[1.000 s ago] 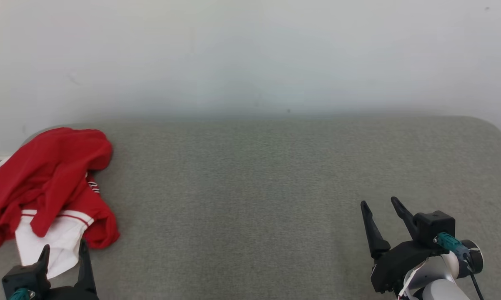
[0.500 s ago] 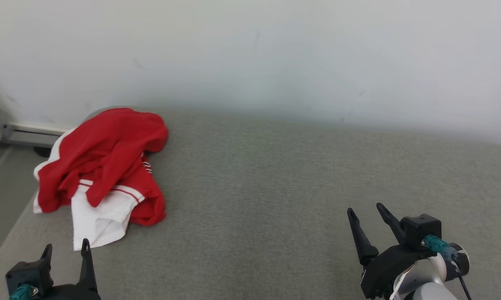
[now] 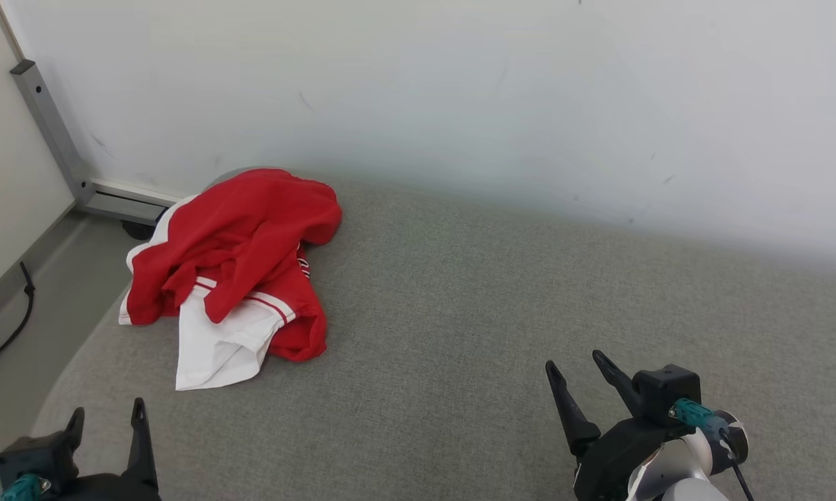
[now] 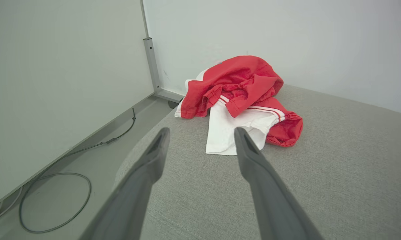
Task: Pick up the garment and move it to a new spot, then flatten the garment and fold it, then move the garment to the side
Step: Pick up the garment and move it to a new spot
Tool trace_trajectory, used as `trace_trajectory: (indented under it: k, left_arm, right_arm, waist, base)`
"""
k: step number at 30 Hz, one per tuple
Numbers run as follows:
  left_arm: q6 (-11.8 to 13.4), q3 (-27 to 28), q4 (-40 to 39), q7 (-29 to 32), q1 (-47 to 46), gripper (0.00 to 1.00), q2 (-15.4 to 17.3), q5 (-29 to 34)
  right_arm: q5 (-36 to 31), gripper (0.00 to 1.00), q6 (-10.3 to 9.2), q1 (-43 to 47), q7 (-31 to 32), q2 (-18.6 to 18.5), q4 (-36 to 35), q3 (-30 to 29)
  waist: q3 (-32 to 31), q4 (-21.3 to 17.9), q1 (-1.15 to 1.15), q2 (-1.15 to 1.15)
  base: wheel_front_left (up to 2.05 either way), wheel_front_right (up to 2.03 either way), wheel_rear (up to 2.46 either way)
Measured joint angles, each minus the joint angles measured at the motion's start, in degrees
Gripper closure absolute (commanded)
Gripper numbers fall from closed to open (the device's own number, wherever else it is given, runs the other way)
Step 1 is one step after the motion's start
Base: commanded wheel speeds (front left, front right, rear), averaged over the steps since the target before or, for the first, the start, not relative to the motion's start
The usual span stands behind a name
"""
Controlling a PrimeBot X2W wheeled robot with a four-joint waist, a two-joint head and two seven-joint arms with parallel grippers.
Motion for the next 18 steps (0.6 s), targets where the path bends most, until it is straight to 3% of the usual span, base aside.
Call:
trace_trajectory:
  k: [4,13,18]
  left_arm:
    - [-2.91,-0.14,1.7,0.97,-2.45,0.0,1.0,-2.22]
    - [-12.25,0.54,12.7,5.56,-24.7,0.0,5.19,-11.12]
    - [-13.35,-1.32,21.46,9.31,-35.63,0.0,9.23,-11.51]
  right_arm:
    - [-0.01,0.0,0.0,0.0,0.43,-0.07,0.14,0.01]
    - [-0.54,0.0,0.0,-0.98,1.53,-1.25,-0.92,0.19]
    - [-1.12,0.0,0.11,-1.97,2.96,-3.01,-2.71,0.35]
  waist:
    - [0.36,-0.6,0.0,0.0]
    - [2.52,-2.38,0.01,0.0]
    - [4.94,-3.69,0.0,0.0]
  base:
    - [0.0,0.0,0.0]
    - [0.0,0.0,0.0]
    - [0.0,0.0,0.0]
